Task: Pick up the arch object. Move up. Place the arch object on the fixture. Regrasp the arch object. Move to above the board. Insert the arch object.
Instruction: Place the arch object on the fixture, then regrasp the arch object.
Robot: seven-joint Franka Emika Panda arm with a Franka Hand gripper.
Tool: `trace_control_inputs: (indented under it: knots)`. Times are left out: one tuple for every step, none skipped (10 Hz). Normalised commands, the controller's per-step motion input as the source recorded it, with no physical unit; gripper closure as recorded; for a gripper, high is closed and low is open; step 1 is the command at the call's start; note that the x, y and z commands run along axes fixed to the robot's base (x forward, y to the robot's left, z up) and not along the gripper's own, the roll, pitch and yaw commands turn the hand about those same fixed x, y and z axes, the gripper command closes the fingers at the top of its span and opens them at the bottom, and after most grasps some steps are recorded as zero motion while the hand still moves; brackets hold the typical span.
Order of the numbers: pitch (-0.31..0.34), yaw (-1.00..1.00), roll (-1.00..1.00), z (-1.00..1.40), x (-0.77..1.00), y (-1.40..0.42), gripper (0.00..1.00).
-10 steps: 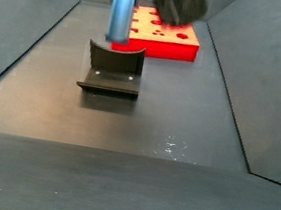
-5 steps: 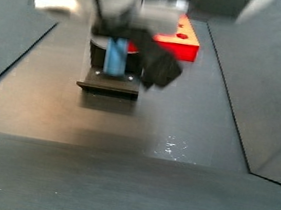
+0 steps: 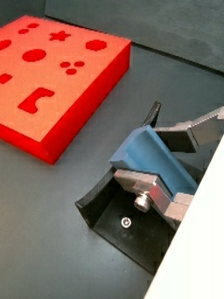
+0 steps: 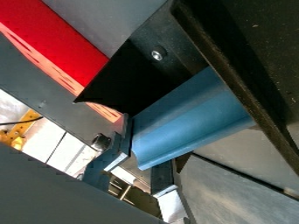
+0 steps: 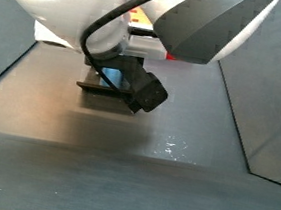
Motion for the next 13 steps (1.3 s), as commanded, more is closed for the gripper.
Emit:
trace_control_inputs:
  knots:
    - [-0.093,-0.12,-0.1,-0.42,0.08,0.14,1.0]
    - [-0.097,-0.12,-0.11,-0.41,0.08,0.14,1.0]
    - [-0.098,-0.09,-0.1,-0.4,0.08,0.14,1.0]
    - [0.0,0.0,0.0,0.0,0.0,0.0,0.0]
    - [0.086,0.03,0.04,1.0,0.0,0.0,0.0]
    - [0.086,0.02,0.05,1.0,-0.01,0.01,0.0]
    - [0.085,0.01,0.05,1.0,-0.02,0.01,0.0]
    - [0.079,-0.02,0.05,1.0,-0.03,0.01,0.0]
    - [0.079,-0.02,0.04,1.0,-0.03,0.01,0.0]
    - [0.068,-0.04,0.04,0.86,-0.04,0.01,0.0]
    - [0.06,-0.05,0.04,0.67,-0.04,0.01,0.0]
    - [0.051,-0.05,0.04,0.41,-0.03,0.01,0.0]
    - [0.047,-0.05,0.04,0.22,-0.03,0.01,0.0]
